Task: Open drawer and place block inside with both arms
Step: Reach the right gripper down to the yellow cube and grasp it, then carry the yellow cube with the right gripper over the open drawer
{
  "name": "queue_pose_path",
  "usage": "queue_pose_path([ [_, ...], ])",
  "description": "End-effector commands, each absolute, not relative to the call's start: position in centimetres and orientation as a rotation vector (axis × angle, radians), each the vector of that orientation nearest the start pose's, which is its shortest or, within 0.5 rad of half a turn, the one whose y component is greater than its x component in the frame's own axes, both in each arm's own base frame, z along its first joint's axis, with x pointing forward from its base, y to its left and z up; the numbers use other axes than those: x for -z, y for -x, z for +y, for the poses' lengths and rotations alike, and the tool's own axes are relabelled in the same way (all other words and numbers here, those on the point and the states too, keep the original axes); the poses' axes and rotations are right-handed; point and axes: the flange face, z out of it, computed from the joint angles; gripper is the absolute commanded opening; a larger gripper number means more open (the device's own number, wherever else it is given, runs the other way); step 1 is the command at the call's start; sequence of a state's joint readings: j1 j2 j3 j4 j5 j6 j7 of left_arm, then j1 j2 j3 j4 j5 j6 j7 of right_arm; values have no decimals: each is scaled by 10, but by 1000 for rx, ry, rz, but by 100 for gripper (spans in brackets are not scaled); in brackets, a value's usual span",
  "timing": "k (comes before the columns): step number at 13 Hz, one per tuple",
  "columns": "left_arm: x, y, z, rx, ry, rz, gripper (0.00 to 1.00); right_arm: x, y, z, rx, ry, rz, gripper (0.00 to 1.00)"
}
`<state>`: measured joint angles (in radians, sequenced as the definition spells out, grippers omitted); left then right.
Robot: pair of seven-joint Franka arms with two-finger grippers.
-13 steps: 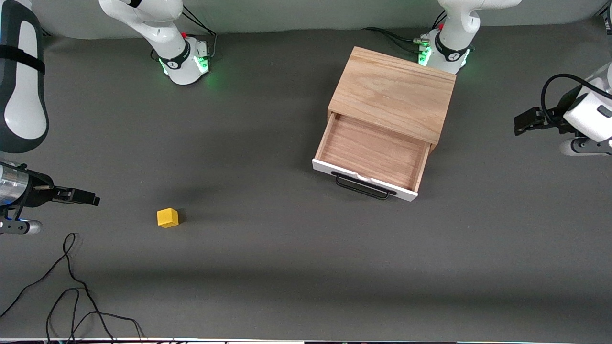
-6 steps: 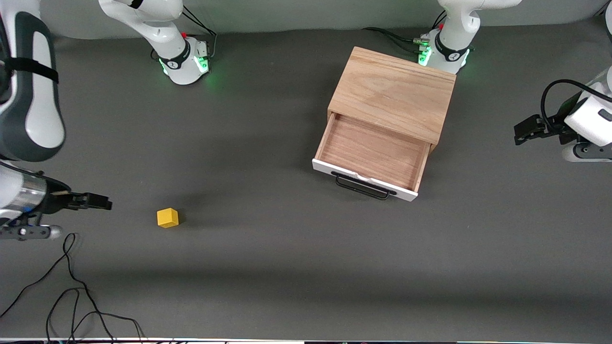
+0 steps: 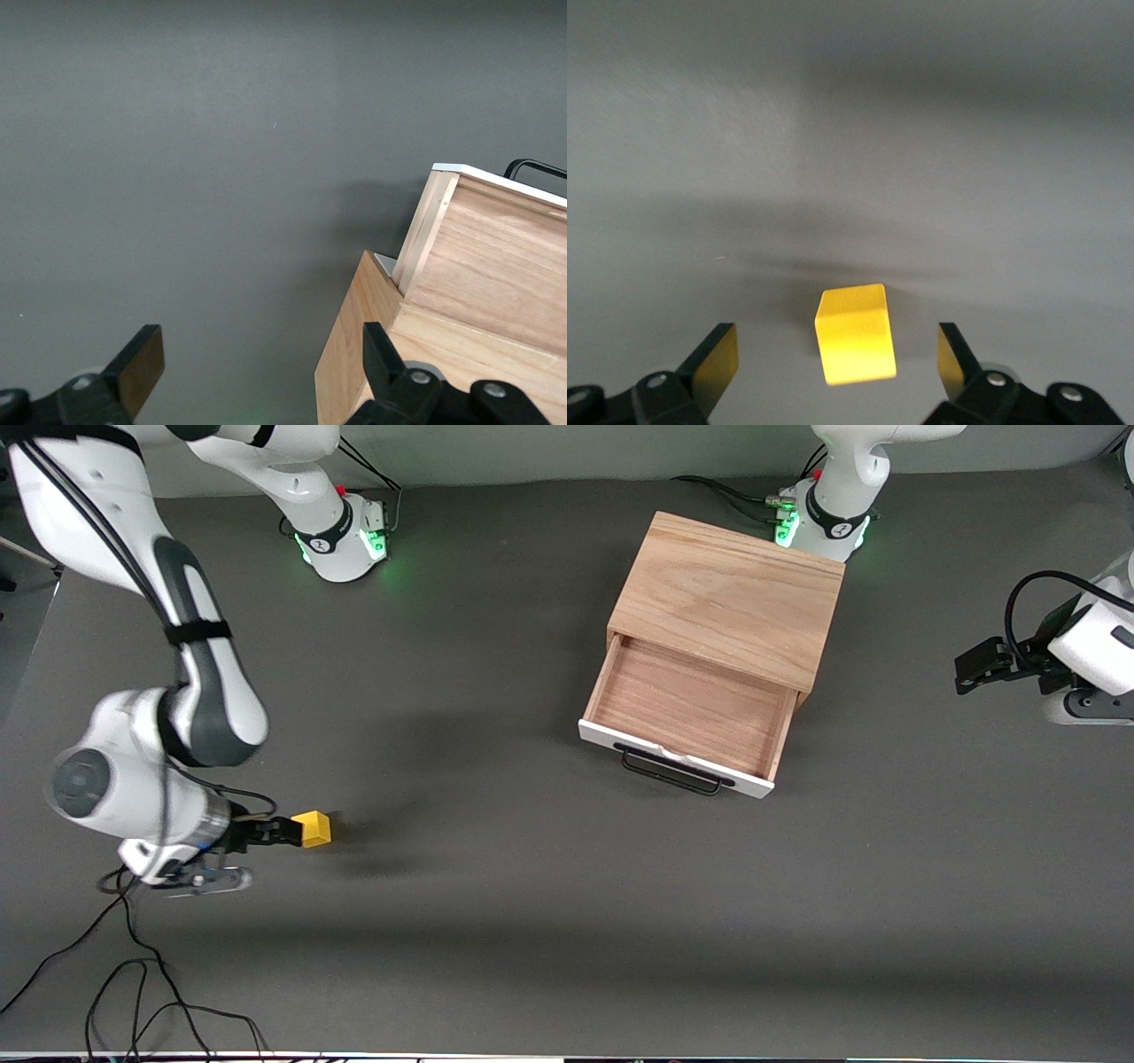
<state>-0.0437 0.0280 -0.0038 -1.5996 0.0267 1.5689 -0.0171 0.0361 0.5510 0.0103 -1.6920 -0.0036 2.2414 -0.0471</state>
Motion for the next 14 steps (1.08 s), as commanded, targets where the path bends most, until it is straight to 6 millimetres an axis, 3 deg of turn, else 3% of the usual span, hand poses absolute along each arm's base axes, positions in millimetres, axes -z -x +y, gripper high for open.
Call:
queue_pose_path([
  [1,-599,-562,-18,-73,3114,68,100,-243,-672,37,7,3146,-212,100],
  [4,-599,-562,-18,-71,3114,70,100,-218,-655,35,-34,3165,-245,100],
  [7,-598,-563,-28,-71,3113,94,100,-193,-635,32,36,3164,-252,100],
  [8,-598,-562,-32,-70,3112,109,100,-193,-634,30,33,3167,-249,91],
  [9,-597,-562,-34,-77,3110,111,100,-192,-633,29,21,3169,-251,70],
  [10,-598,-562,-32,-73,3110,106,100,-194,-633,28,23,3169,-251,40],
  [11,-597,-562,-30,-75,3110,102,100,-197,-635,28,32,3167,-285,17],
  [12,-597,-562,-27,-78,3111,94,100,-203,-637,27,42,3166,-298,2],
  [14,-597,-562,-27,-78,3111,94,100,-228,-650,29,-50,3169,-284,0],
])
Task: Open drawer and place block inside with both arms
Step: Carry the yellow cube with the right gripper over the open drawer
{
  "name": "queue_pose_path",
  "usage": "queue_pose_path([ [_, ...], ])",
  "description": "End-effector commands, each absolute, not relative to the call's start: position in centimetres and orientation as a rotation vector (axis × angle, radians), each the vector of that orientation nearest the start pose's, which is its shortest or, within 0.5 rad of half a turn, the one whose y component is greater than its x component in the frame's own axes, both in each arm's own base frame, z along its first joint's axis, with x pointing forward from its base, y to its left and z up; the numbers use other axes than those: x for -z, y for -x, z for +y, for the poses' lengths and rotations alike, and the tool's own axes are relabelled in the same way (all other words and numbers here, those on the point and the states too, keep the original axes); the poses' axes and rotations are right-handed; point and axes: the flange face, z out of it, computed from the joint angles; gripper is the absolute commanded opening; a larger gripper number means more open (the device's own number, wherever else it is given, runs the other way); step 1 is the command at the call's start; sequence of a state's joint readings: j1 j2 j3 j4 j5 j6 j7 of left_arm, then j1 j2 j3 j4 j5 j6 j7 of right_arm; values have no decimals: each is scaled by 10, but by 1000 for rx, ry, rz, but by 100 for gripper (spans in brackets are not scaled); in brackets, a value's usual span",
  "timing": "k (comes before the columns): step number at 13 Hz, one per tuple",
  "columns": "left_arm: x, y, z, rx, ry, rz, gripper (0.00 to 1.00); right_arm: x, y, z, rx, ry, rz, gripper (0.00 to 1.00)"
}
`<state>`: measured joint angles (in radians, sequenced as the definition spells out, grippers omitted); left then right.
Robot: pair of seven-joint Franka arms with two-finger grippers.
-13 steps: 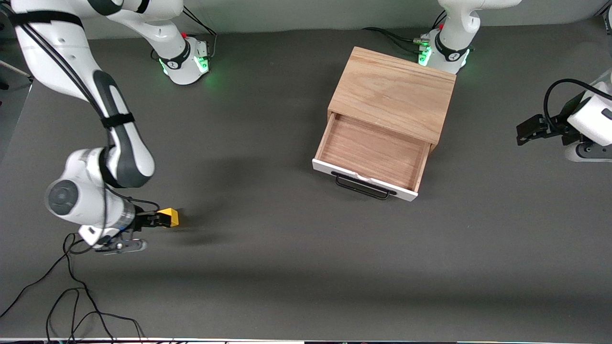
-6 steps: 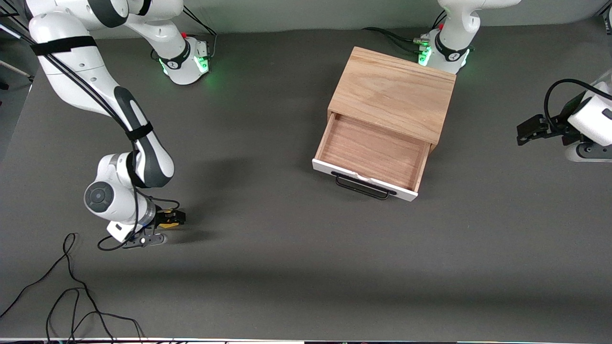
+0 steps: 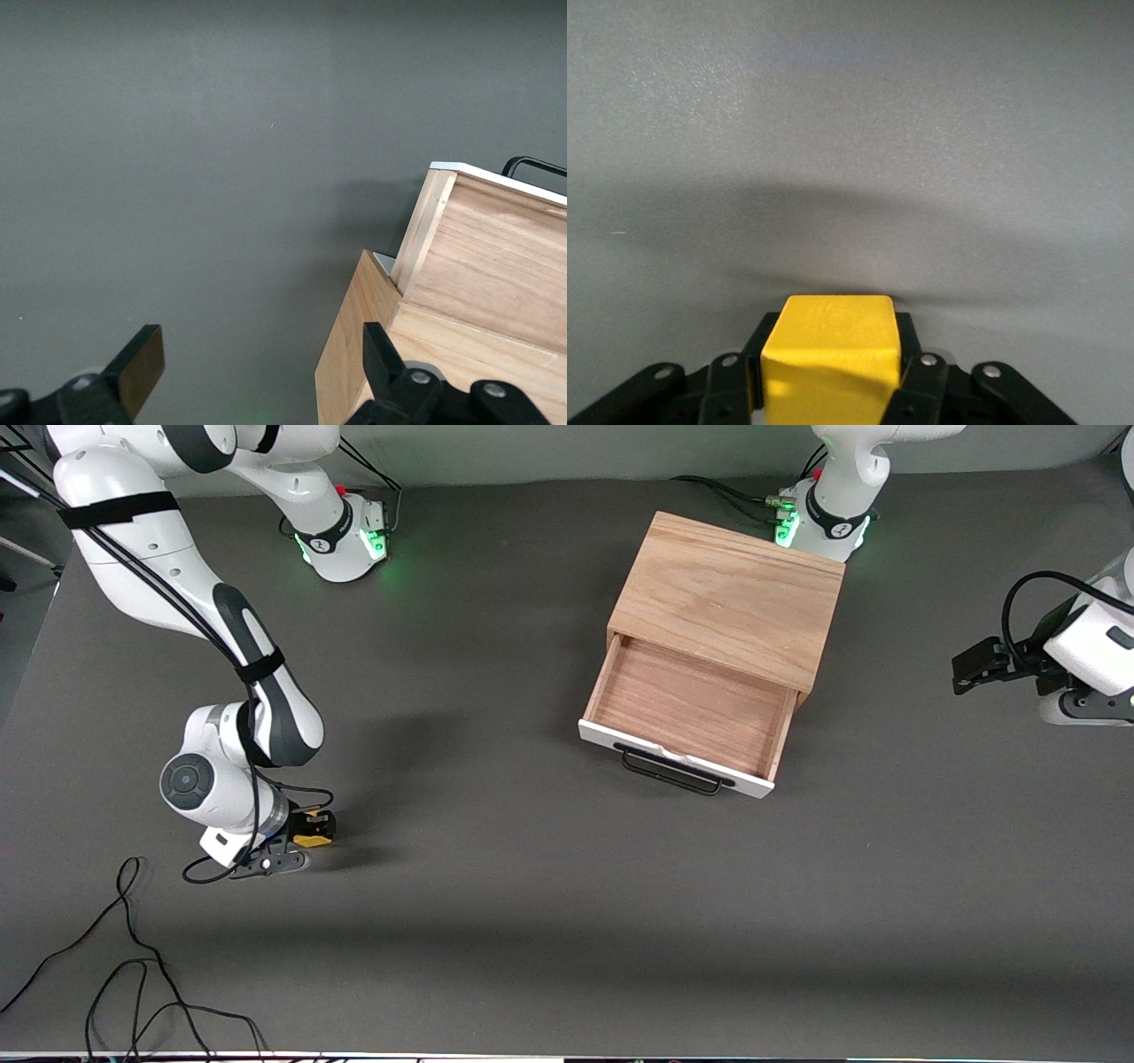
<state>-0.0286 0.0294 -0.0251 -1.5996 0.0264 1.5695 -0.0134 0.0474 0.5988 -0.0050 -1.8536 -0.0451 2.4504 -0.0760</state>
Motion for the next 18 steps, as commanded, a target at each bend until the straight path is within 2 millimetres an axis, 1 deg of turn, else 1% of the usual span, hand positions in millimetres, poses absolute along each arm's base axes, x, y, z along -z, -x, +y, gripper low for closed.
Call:
queue_pose_path([
  [1,-597,-562,-26,-78,3111,92,100,-248,-658,32,-101,3163,-272,0],
  [2,-597,-562,-26,-78,3111,92,100,-269,-668,37,-129,3158,-256,0],
  [3,-597,-562,-27,-78,3111,92,100,-295,-676,53,-152,3151,-220,0],
  [4,-597,-562,-29,-80,3110,97,100,-329,-687,80,-144,3149,-180,0],
  [6,-597,-562,-31,-78,3110,101,100,-385,-694,126,-174,3129,-24,0],
  [7,-598,-561,-27,-82,3111,92,100,-411,-693,157,-169,3068,37,0],
  [8,-599,-561,-27,-83,3112,94,100,-431,-688,188,-175,2991,124,0],
  [9,-600,-560,-24,-83,3111,87,100,-450,-685,209,-155,2950,204,0],
  [10,-602,-558,-22,-78,3113,80,100,-468,-679,236,-137,2915,238,0],
  [11,-603,-559,-18,-76,3113,68,100,-475,-669,264,-153,2885,243,0],
  [12,-603,-559,-17,-73,3114,65,100,-484,-653,302,-170,2862,259,0],
  [13,-603,-559,-17,-76,3113,65,100,-494,-640,334,-175,2836,325,0],
  [14,-602,-559,-18,-76,3113,68,100,-502,-627,367,-178,2822,354,0],
  [15,-603,-559,-19,-73,3113,70,100,-506,-611,399,-180,2819,345,0],
  [17,-603,-559,-17,-76,3113,65,100,-499,-582,457,-173,2809,352,0],
  [18,-602,-559,-17,-78,3113,65,100,-481,-569,486,-152,2820,361,0],
])
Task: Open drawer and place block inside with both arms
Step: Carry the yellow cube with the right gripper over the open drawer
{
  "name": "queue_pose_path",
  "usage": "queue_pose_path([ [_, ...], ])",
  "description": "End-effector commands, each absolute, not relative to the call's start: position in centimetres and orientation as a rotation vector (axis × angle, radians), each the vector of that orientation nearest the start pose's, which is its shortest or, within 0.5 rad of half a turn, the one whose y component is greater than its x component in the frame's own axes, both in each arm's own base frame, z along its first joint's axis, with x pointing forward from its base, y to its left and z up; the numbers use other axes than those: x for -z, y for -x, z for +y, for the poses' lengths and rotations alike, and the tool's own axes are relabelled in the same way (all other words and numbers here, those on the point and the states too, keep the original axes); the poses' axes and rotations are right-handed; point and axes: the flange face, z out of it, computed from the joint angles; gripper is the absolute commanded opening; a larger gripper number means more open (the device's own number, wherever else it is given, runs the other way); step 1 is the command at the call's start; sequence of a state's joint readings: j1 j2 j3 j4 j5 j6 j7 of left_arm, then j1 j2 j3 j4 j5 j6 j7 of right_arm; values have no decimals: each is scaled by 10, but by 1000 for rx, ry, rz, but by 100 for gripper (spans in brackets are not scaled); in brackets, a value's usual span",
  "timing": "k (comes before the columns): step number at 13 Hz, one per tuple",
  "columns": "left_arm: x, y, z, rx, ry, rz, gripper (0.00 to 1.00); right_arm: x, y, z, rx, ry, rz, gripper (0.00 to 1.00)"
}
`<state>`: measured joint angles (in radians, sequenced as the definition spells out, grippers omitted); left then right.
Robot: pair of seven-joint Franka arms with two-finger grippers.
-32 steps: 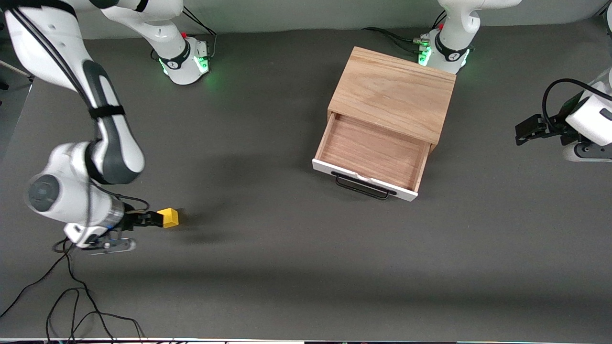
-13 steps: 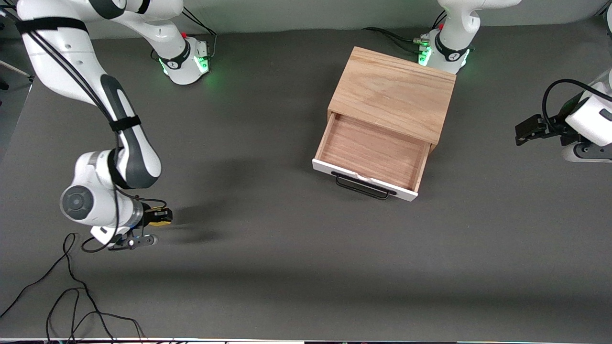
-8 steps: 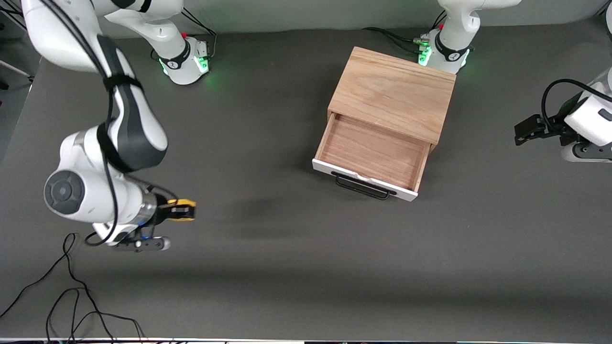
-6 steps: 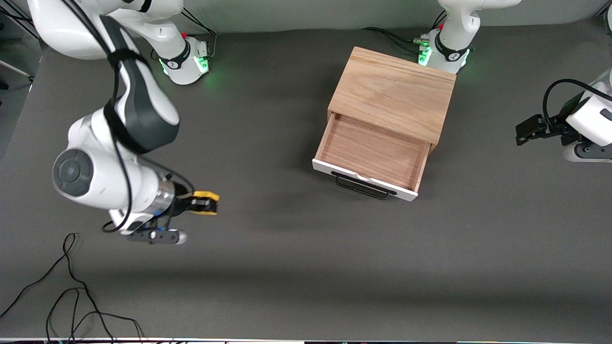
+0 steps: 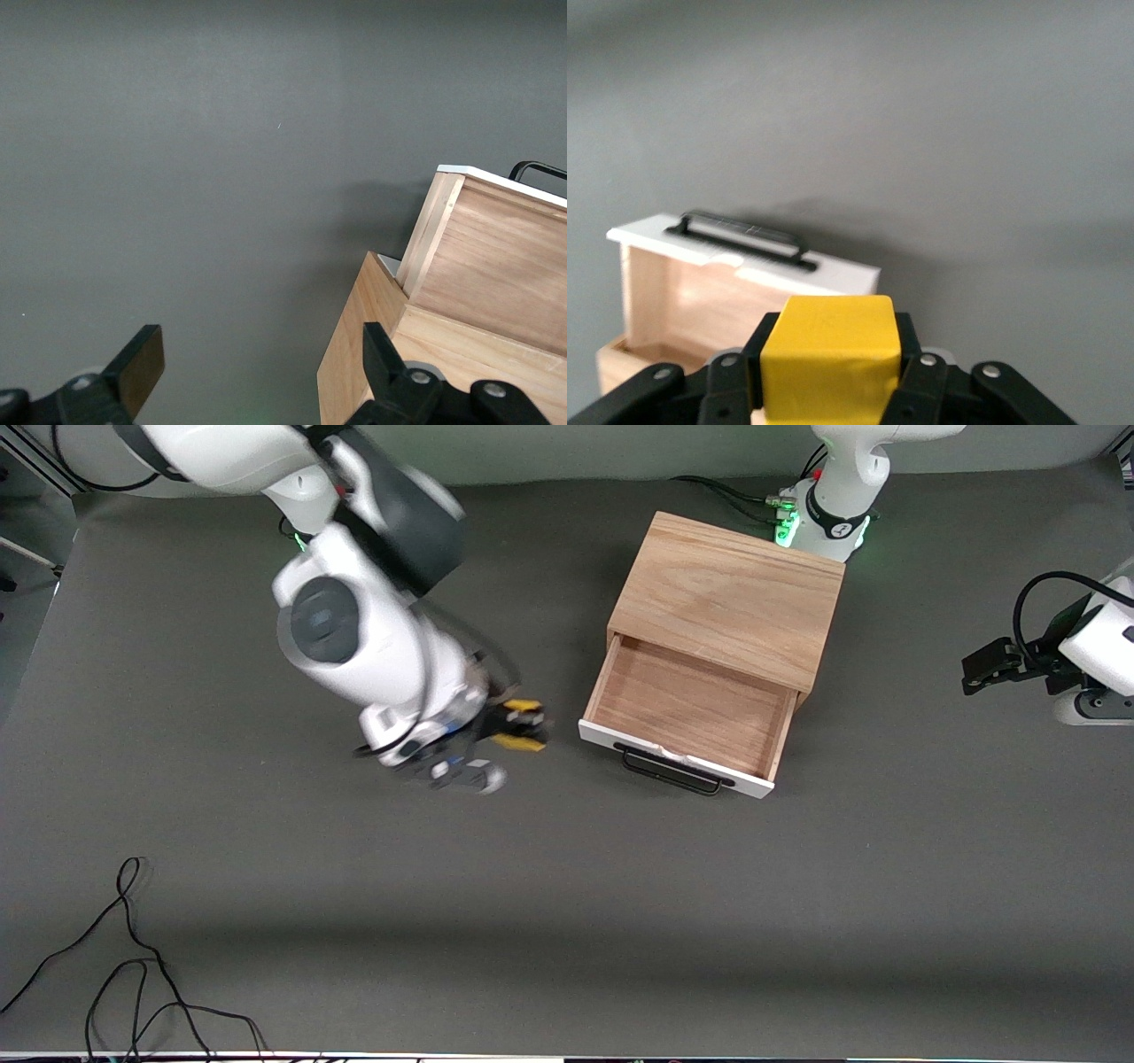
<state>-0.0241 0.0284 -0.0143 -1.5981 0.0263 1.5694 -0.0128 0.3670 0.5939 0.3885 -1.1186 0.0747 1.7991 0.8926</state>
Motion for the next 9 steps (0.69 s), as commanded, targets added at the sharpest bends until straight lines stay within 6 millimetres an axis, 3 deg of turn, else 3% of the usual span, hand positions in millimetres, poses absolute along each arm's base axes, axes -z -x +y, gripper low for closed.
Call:
queue_pose_path([
  [1,-602,-559,-16,-78,3113,63,100,-456,-555,518,-104,2841,390,0],
  [3,-602,-558,-16,-83,3113,63,100,-403,-534,564,-34,2862,441,0],
  [5,-602,-558,-16,-81,3113,63,100,-362,-518,589,-40,2886,396,0],
  [9,-602,-558,-14,-81,3115,58,100,-336,-497,606,-76,2914,387,0],
])
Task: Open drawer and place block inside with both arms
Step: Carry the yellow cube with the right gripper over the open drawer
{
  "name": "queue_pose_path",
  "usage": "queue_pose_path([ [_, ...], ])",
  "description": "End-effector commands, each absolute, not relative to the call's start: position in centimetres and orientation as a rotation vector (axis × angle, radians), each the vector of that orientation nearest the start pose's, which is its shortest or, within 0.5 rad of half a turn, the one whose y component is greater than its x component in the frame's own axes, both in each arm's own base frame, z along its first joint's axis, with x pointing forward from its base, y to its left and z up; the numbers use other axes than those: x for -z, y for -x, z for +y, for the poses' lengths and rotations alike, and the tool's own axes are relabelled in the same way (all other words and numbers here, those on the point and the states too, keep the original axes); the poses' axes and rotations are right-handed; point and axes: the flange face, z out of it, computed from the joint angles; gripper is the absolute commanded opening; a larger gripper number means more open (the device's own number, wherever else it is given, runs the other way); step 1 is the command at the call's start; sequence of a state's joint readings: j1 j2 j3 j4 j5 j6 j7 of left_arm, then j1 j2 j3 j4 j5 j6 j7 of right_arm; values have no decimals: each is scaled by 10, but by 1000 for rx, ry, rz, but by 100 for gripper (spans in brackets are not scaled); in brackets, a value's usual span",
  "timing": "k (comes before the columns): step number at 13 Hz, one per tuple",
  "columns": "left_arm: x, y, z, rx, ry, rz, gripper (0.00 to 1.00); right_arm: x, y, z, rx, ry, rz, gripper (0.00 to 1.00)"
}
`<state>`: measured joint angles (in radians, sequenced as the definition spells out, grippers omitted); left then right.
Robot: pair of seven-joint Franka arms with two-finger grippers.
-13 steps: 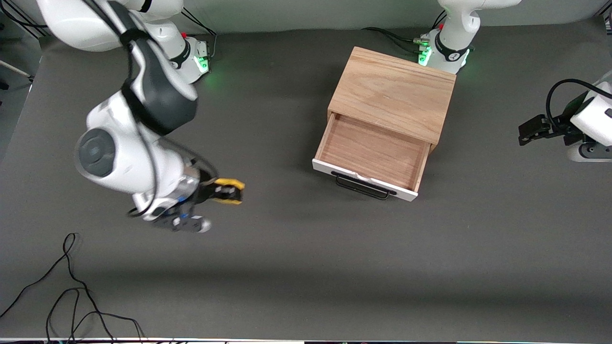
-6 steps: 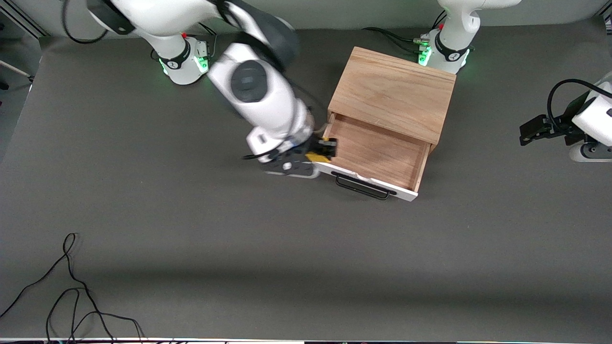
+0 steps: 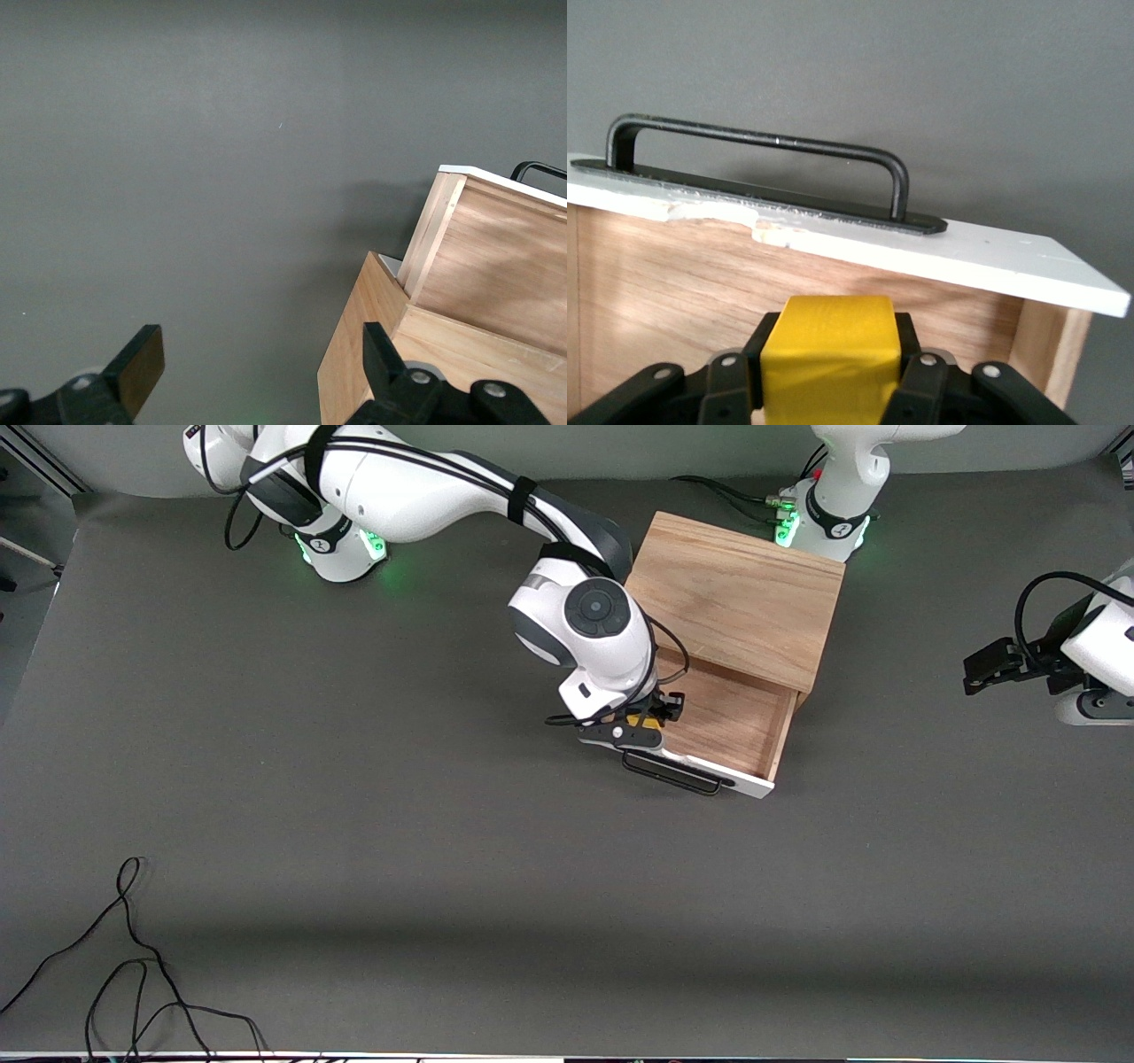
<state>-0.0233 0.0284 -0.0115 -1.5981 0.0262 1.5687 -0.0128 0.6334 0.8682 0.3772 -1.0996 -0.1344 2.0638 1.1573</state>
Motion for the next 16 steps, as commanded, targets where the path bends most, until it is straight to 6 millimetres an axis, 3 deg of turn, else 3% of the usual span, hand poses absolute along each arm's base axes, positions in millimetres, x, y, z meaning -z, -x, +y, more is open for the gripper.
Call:
queue_pose_path([
  [1,-601,-558,-14,-86,3115,58,100,-334,-496,608,-84,2912,411,0],
  [4,-601,-559,-15,-86,3115,60,100,-311,-481,618,-108,2943,408,0],
  [7,-599,-560,-15,-88,3115,60,100,-308,-477,620,-114,2939,470,15],
  [8,-598,-560,-15,-90,3115,60,100,-308,-472,624,-112,2942,462,51],
  [9,-598,-560,-15,-90,3115,60,100,-308,-469,626,-77,2958,437,70],
  [10,-598,-560,-15,-90,3115,60,100,-309,-470,626,-29,2974,415,100],
  [12,-598,-560,-15,-90,3115,60,100,-312,-470,627,-15,2970,427,100],
  [16,-598,-560,-15,-93,3114,60,100,-339,-471,628,0,2919,548,100],
])
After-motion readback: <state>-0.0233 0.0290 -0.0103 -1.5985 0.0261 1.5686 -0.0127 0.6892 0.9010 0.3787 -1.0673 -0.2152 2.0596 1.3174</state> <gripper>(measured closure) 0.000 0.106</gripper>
